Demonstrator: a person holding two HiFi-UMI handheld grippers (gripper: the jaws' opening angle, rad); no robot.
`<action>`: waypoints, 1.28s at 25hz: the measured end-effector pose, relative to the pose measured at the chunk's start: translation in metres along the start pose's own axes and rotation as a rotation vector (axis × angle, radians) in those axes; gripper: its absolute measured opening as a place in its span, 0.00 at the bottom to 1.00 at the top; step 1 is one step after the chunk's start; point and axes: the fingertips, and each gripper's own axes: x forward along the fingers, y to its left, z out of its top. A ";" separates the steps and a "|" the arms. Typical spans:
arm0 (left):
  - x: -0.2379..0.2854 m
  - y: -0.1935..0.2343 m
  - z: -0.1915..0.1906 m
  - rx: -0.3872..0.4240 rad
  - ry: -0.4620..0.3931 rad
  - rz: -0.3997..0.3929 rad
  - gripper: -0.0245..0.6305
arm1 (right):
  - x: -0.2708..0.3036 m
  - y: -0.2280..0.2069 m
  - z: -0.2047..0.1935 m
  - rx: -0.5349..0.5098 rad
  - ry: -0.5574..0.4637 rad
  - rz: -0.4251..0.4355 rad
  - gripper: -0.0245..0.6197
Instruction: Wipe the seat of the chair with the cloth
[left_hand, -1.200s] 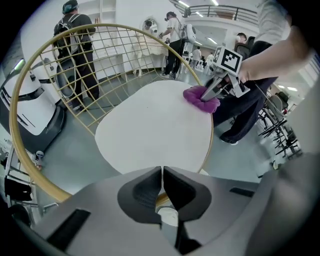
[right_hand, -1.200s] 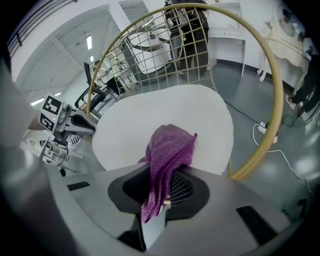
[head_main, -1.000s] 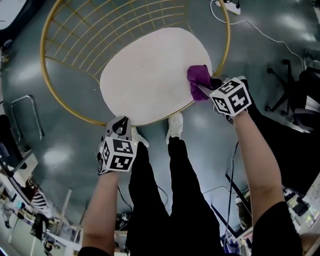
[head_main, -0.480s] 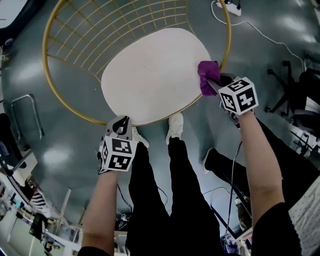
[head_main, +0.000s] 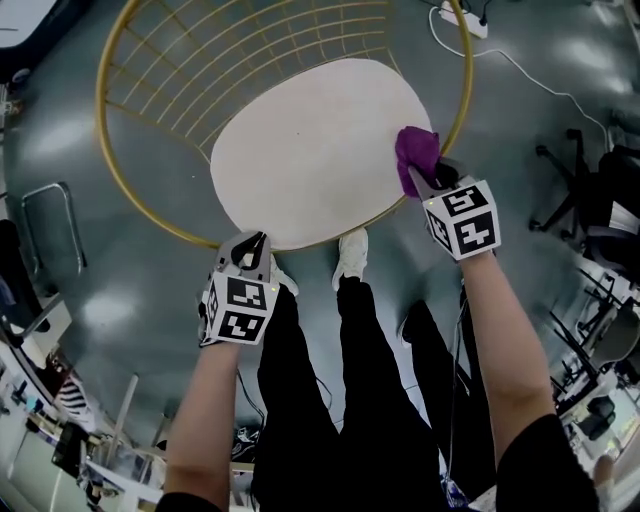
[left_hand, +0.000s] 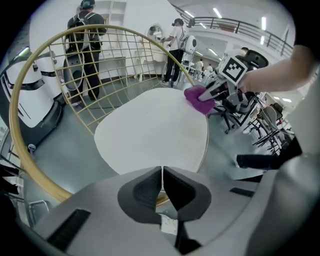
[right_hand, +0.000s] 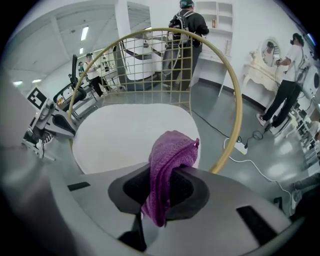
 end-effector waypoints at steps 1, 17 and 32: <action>0.000 -0.001 0.000 -0.005 -0.004 -0.009 0.07 | 0.000 0.012 0.007 0.002 -0.022 0.030 0.15; -0.006 0.000 0.006 -0.020 -0.067 -0.038 0.07 | 0.040 0.255 0.109 -0.040 -0.089 0.787 0.15; -0.008 -0.006 0.013 -0.017 -0.108 -0.069 0.07 | 0.070 0.268 0.094 -0.052 0.032 0.719 0.15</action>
